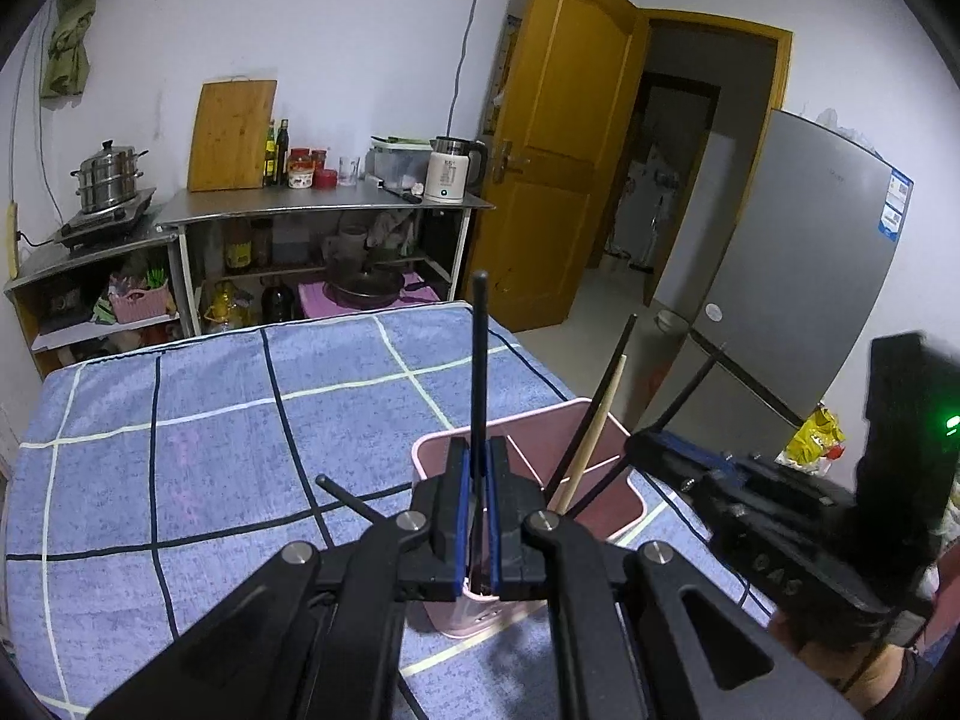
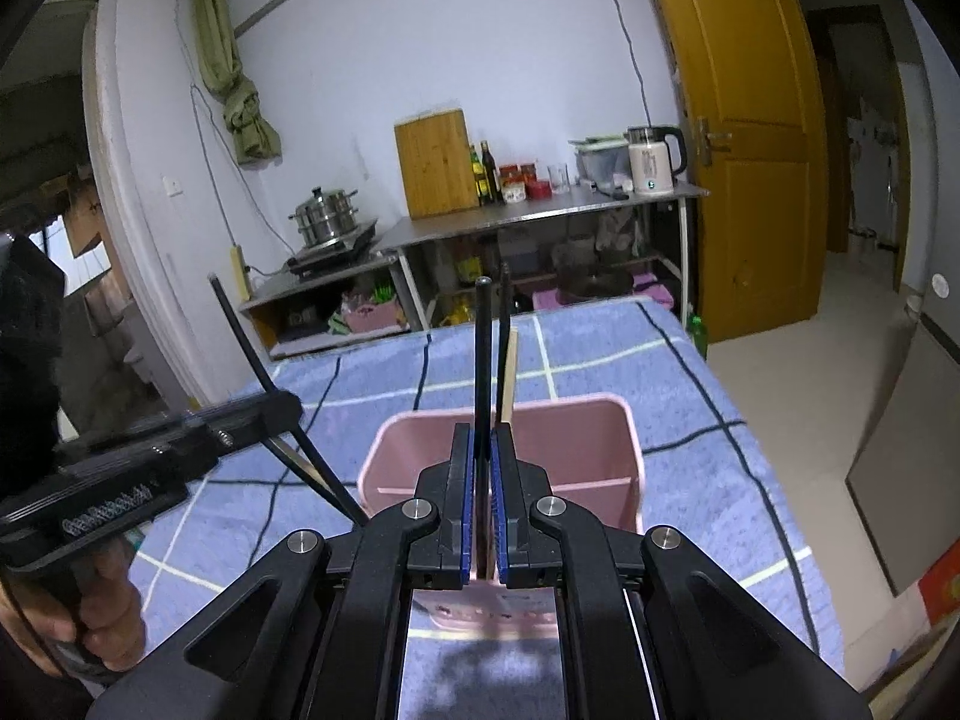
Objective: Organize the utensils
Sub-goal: 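Lower the black chopsticks into the basket and open both grippers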
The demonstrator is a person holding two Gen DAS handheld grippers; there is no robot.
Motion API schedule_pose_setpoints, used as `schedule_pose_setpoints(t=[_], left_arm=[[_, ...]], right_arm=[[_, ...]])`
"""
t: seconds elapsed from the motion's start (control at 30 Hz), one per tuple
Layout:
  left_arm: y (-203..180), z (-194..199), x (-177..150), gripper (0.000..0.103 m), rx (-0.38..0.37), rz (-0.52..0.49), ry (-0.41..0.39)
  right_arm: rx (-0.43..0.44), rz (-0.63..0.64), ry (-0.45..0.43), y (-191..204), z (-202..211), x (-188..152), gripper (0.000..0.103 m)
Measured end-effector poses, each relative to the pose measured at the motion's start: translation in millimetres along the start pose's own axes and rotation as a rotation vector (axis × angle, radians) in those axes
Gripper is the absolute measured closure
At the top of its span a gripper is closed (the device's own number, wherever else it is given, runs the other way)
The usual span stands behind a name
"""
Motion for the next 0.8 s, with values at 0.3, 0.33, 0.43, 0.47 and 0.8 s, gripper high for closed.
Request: schedule_pose_setpoints(t=[0.3, 0.33, 0.43, 0.47, 0.8], left_arm=[[1.5, 10.9, 0.3, 0.078, 0.042, -0.002, -0.028], [2.4, 13.6, 0.7, 0.078, 0.041, 0.0, -0.035], [3.9, 21.9, 0.9, 0.077, 0.042, 0.006, -0.047], [4.4, 24.3, 0.8, 0.077, 0.04, 0.008, -0.05], [14.2, 59.2, -16.0, 0.07, 0.04, 0.028, -0.102]], right_arm=[[-0.013, -0.011, 0.018, -3.6, -3.2, -1.3, 0.093], [-0.015, -0.009, 0.009, -2.9, 0.9, -1.2, 0.091], [-0.02, -0.001, -0.007, 0.4, 8.5, -1.3, 0.086], [-0.022, 0.002, -0.016, 1.6, 13.3, -1.6, 0.085], [-0.042, -0.014, -0.067, 0.1, 49.3, -9.7, 0.077]])
Point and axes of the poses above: each gripper's, at about its wrist camera, not at the fingertips, and z roughly against the way its jaws point, y to its left, x to its top, the point moved 1 cm from there along -z, roughly the way its jaws point, and after that the axes turned 9 degrees about y, right-handed, at the moved point
